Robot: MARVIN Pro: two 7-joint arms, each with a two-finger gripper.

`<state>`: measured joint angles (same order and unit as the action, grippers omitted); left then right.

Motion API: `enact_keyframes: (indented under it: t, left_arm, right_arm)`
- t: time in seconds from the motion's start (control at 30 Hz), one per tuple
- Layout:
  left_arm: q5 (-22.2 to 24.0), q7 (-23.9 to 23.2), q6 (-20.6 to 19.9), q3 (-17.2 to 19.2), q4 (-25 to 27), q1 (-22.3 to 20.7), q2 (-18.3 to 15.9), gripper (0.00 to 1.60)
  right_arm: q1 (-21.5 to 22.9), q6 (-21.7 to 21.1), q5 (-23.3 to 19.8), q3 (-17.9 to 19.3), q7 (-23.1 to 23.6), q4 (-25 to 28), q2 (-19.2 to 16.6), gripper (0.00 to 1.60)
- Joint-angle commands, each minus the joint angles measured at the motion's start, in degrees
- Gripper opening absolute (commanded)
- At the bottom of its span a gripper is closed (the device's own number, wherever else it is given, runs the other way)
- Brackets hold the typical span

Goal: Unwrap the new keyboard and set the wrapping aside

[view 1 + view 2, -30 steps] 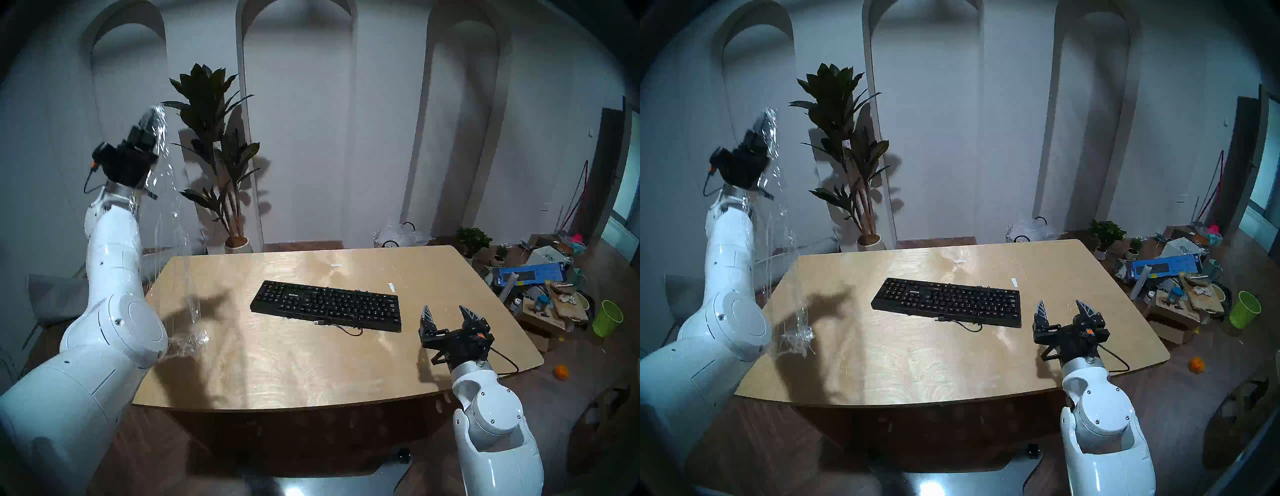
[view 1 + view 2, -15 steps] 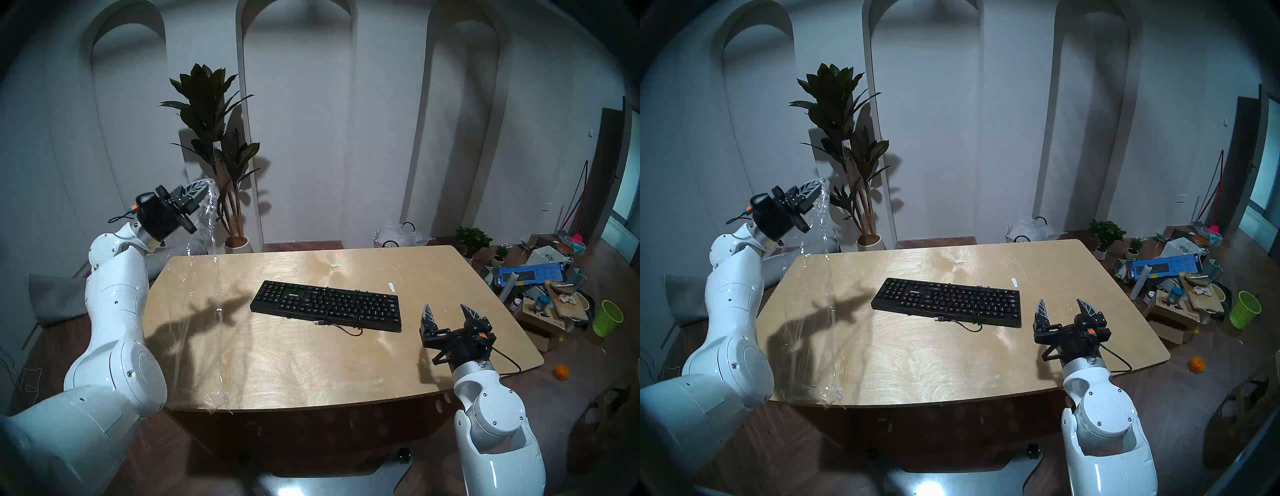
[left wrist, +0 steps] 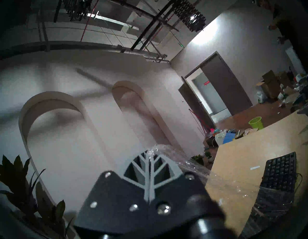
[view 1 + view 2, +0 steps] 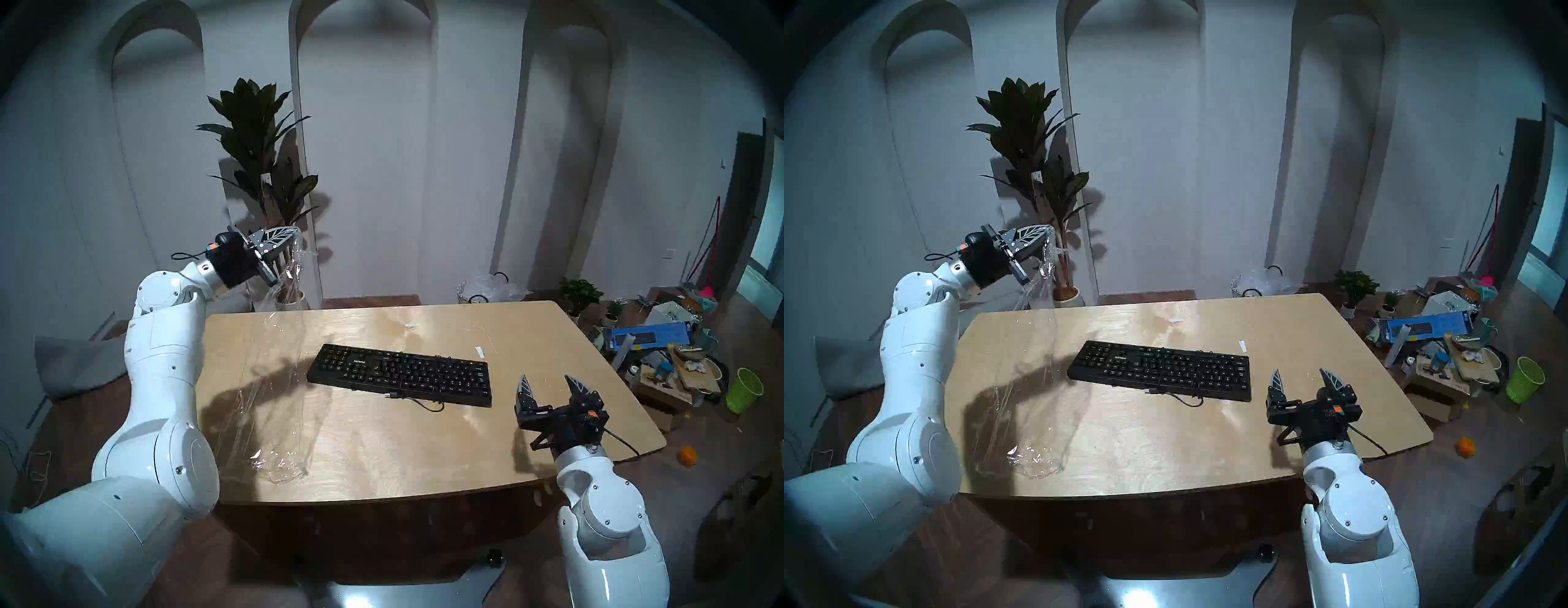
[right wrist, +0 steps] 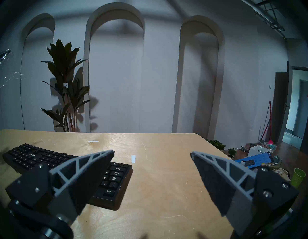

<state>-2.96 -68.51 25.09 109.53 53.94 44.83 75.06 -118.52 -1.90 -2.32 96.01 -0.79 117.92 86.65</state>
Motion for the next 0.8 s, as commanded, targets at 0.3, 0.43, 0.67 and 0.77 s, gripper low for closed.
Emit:
enact_keyframes:
  t: [0.3,0.43,0.67,0.77]
  left_arm:
    - [-9.33,10.83,1.58,1.44,-14.05,-6.32,-10.32,0.00]
    - [-11.20,12.56,4.78,1.97,-18.11,-4.19,-11.86,0.00]
    - [-14.97,14.27,12.17,0.15,-22.40,-0.17,-12.03,0.00]
    - [-16.69,15.76,14.58,-1.42,-23.83,-0.07,-11.97,0.00]
  right_arm:
    - [0.53,0.31,0.04,0.01,-0.06,1.33,0.00,1.60]
    - [0.48,0.30,0.05,0.01,-0.08,1.43,0.02,1.60]
    - [0.38,0.25,0.09,0.01,-0.12,1.61,0.06,1.60]
    - [0.34,0.21,0.11,0.00,-0.13,1.68,0.07,1.60]
